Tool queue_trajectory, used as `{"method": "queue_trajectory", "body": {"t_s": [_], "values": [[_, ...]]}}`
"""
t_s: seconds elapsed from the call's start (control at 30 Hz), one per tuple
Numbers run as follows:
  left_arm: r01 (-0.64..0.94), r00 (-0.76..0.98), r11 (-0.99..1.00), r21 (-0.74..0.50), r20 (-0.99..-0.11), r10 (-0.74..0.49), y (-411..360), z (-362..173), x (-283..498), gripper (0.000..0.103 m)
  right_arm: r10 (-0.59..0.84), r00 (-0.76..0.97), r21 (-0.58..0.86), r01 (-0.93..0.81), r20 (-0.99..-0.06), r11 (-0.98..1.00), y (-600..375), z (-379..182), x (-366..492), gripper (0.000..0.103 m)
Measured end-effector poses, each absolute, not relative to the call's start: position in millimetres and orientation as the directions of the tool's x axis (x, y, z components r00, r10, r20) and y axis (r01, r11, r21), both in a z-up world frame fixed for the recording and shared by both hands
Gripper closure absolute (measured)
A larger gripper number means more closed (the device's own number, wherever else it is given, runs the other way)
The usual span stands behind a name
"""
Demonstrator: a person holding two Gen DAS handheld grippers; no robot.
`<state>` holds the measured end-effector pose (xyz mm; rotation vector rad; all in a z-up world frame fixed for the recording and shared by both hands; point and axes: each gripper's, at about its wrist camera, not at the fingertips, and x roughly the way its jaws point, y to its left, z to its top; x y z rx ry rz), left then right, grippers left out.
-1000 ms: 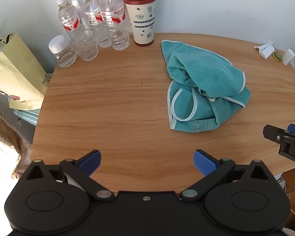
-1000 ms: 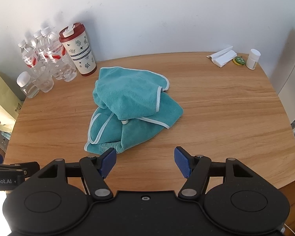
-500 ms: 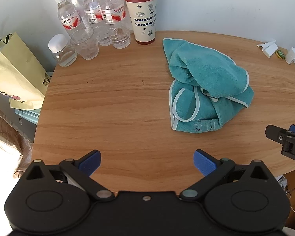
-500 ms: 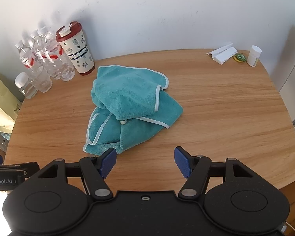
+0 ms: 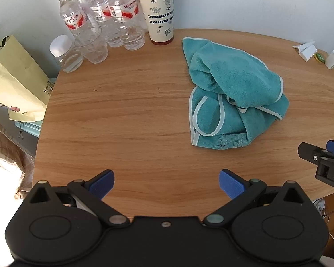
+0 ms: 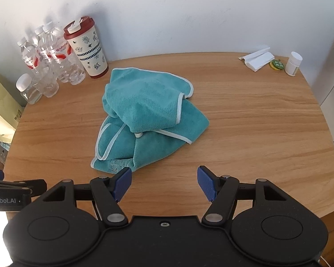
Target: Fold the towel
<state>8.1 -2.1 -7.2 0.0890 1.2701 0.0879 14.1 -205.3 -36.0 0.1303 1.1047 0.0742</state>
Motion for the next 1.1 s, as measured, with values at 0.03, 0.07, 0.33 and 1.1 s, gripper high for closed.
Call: {"method": "queue_trajectory", "body": {"t_s": [0.03,0.07,0.33,1.1], "values": [[-0.016,0.291,0.993,0.115,-0.950,0.114,-3,-8,9,0.001,0.127,0.446,0.144,0.006,-0.886,0.990,-207,-37,15,0.033],[-0.015,0.288,0.993,0.114,-0.951,0.114,-5,-9,10,0.001,0.129,0.444,0.147,0.008,-0.887,0.989,-209,-38,16,0.033],[-0.045,0.283,0.993,0.112,-0.952,0.120,-16,-9,22,0.001,0.137,0.458,0.164,0.018,-0.878,0.986,-234,-40,24,0.033],[-0.007,0.408,1.000,0.021,-0.913,0.022,-20,-17,128,0.001,0.121,0.536,0.184,0.067,-0.835,0.981,-263,-54,51,0.033]]}}
